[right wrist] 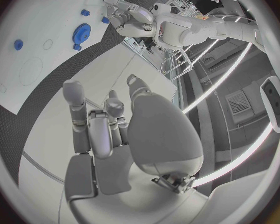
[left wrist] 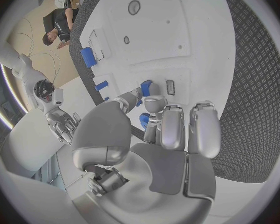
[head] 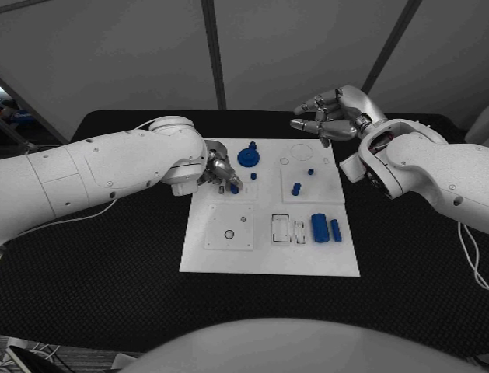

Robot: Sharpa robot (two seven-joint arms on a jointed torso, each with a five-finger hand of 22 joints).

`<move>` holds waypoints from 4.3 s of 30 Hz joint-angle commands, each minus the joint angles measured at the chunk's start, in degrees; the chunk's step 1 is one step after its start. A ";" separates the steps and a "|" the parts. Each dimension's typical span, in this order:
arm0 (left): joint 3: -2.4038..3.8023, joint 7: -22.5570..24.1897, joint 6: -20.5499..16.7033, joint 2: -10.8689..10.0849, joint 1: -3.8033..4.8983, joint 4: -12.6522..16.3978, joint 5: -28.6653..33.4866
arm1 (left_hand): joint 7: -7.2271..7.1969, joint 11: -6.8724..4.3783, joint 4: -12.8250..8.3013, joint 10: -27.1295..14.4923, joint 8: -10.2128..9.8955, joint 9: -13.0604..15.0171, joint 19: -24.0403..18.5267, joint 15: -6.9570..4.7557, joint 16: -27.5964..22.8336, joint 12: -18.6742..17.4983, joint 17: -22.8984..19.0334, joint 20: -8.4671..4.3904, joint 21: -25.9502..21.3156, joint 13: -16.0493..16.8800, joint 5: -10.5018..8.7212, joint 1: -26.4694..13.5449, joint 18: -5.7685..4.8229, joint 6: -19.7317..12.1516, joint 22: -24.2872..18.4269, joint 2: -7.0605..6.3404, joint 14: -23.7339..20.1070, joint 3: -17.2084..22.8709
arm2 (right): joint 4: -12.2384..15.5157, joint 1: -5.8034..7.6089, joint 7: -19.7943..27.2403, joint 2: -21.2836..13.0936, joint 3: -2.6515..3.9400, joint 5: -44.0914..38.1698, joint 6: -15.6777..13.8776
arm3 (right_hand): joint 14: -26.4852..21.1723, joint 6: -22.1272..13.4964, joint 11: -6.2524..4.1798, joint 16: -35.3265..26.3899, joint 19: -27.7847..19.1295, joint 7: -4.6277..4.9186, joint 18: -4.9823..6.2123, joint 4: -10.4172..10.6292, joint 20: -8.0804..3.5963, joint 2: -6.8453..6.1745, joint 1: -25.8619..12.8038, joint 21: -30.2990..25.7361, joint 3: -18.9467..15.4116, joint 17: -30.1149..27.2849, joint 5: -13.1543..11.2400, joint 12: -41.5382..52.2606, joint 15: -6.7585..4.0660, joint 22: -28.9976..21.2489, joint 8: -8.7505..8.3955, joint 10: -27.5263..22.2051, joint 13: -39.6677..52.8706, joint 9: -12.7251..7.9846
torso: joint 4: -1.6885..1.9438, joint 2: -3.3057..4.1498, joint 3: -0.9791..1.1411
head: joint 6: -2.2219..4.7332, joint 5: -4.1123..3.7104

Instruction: Assemble the parts on the task board

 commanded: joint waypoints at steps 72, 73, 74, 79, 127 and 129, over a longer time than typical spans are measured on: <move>8.47 0.56 1.03 -3.42 2.46 -2.89 0.57 | 4.70 3.72 9.59 -8.68 -8.84 -8.79 -3.65 2.52 -1.45 -9.76 -1.19 2.35 -6.64 -14.61 0.27 4.71 0.48 -7.61 -3.83 3.13 1.68 -29.06 | -0.88 0.08 0.04 -0.02 0.04 -0.13 0.81 | 2.08 -0.12 0.03 -0.58 -0.68 -0.02 0.89 0.21 -0.05 0.51 -0.26 -0.77 -0.51 1.07 0.22 -0.45 -0.40 -0.97 0.31 -0.42 -0.23 -0.10 | 0.00 -0.06 0.08 | 1.05 -0.06; 8.54 0.75 1.21 -3.11 2.62 -3.96 0.19 | 4.82 3.89 9.75 -8.74 -9.35 -9.93 -3.63 2.72 -1.36 -9.64 -1.11 2.59 -6.70 -14.69 0.28 5.05 0.53 -7.33 -3.81 3.36 1.71 -29.58 | -0.89 0.08 0.05 0.00 0.04 -0.13 0.81 | 2.08 -0.12 0.03 -0.58 -0.68 -0.02 0.89 0.21 -0.05 0.51 -0.26 -0.77 -0.51 1.07 0.22 -0.45 -0.40 -0.97 0.31 -0.42 -0.23 -0.10 | 0.00 -0.05 0.07 | 1.14 0.01; 8.57 0.85 1.34 -2.88 2.70 -4.60 -0.04 | 4.85 3.94 9.79 -8.75 -9.55 -10.41 -3.62 2.77 -1.31 -9.58 -1.06 2.65 -6.73 -14.72 0.28 5.22 0.56 -7.23 -3.81 3.42 1.72 -29.82 | -0.90 0.08 0.05 0.02 0.04 -0.13 0.82 | 2.08 -0.12 0.03 -0.58 -0.68 -0.02 0.89 0.21 -0.05 0.51 -0.26 -0.77 -0.51 1.07 0.22 -0.45 -0.40 -0.97 0.31 -0.42 -0.23 -0.10 | 0.00 -0.01 0.06 | 1.25 0.10; 8.65 1.34 3.52 -0.79 3.01 -9.34 -1.81 | 4.78 3.91 10.29 -8.59 -10.06 -13.07 -3.21 2.78 -0.89 -9.09 -0.62 2.89 -6.42 -14.95 0.28 6.07 0.52 -5.79 -3.22 4.04 1.90 -31.39 | -0.92 0.08 0.05 0.12 0.04 -0.13 0.87 | 2.08 -0.12 0.02 -0.61 -0.66 -0.03 0.89 0.27 -0.05 0.55 -0.34 -0.82 -0.56 1.05 0.24 -0.37 -0.41 -0.99 0.35 -0.34 -0.14 -0.11 | -0.08 0.07 0.00 | 1.38 0.18; 7.95 2.46 9.36 5.43 -0.02 -19.61 -3.47 | 4.02 3.32 11.02 -8.77 -9.30 -16.83 -2.27 2.33 -0.42 -8.66 -0.18 2.55 -5.47 -15.81 0.28 8.46 0.22 -2.27 -1.61 6.23 2.16 -34.63 | -0.86 0.07 0.16 0.60 0.04 -0.13 1.28 | 2.11 -0.10 -0.03 -0.64 -0.59 -0.07 0.90 0.16 -0.07 0.74 -0.09 -0.94 -0.47 1.09 0.32 -0.30 -0.45 -1.06 0.47 -0.27 -0.11 -0.12 | 0.01 0.01 0.02 | 0.91 0.81; 7.95 2.46 9.55 5.53 -0.05 -19.71 -3.41 | 4.00 3.30 10.98 -8.75 -9.28 -16.88 -2.26 2.31 -0.42 -8.65 -0.18 2.53 -5.46 -15.83 0.28 8.56 0.21 -2.19 -1.59 6.29 2.16 -34.65 | -0.84 0.07 0.16 0.60 0.04 -0.13 1.29 | 2.11 -0.10 -0.03 -0.64 -0.59 -0.07 0.90 0.16 -0.07 0.74 -0.09 -0.94 -0.47 1.09 0.32 -0.30 -0.45 -1.06 0.47 -0.27 -0.11 -0.12 | 0.03 0.00 0.02 | 0.84 0.78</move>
